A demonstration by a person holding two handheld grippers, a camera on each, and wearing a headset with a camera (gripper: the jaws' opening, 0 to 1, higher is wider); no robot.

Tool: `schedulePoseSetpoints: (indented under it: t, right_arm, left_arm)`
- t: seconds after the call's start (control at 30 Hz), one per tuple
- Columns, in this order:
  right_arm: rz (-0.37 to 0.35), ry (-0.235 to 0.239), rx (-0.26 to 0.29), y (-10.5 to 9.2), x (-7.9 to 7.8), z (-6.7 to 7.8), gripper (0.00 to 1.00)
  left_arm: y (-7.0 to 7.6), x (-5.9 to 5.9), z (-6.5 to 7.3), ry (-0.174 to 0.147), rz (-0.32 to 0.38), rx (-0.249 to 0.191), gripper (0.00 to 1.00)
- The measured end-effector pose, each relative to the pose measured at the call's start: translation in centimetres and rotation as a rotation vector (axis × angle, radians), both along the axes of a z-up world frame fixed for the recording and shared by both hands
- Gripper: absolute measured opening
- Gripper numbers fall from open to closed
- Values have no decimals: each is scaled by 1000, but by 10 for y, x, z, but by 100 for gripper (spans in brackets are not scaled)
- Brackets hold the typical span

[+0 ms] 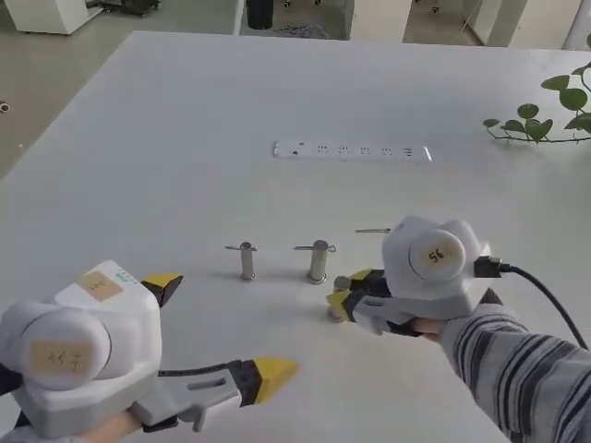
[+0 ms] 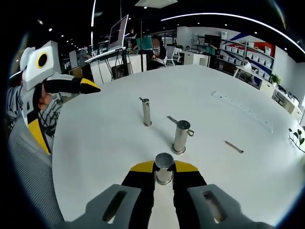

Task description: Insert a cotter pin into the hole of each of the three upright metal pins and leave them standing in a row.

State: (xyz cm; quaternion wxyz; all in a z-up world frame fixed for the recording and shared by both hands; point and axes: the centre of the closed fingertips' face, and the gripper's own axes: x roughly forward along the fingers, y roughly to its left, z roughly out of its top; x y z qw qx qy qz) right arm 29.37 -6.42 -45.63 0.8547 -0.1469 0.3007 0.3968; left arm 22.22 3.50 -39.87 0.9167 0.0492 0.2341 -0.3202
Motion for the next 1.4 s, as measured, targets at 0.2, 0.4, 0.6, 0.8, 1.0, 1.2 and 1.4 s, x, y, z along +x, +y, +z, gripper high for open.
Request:
schedulePoseSetpoints:
  t: [0.2,0.4,0.6,0.8,1.0,1.2,1.4]
  right_arm:
    - [-7,-4,12,2,-3,0,9]
    - [-21,33,29,-2,-5,-6,11]
    - [-15,32,26,-9,-7,-3,16]
    - [23,52,31,-20,-12,5,23]
    - [82,62,-24,-37,-14,10,25]
    - [101,71,-98,-59,5,10,25]
    - [103,86,-130,-73,32,9,25]
  left_arm:
    - [-1,0,0,1,-1,-2,94]
    - [-3,-2,0,3,-6,-2,94]
    - [-2,-3,0,7,-2,-3,94]
    - [-4,-5,1,6,-8,-4,94]
    - [-4,-5,1,5,-3,-5,95]
    - [-4,-3,1,2,0,-8,95]
    - [-3,-1,0,3,6,-12,95]
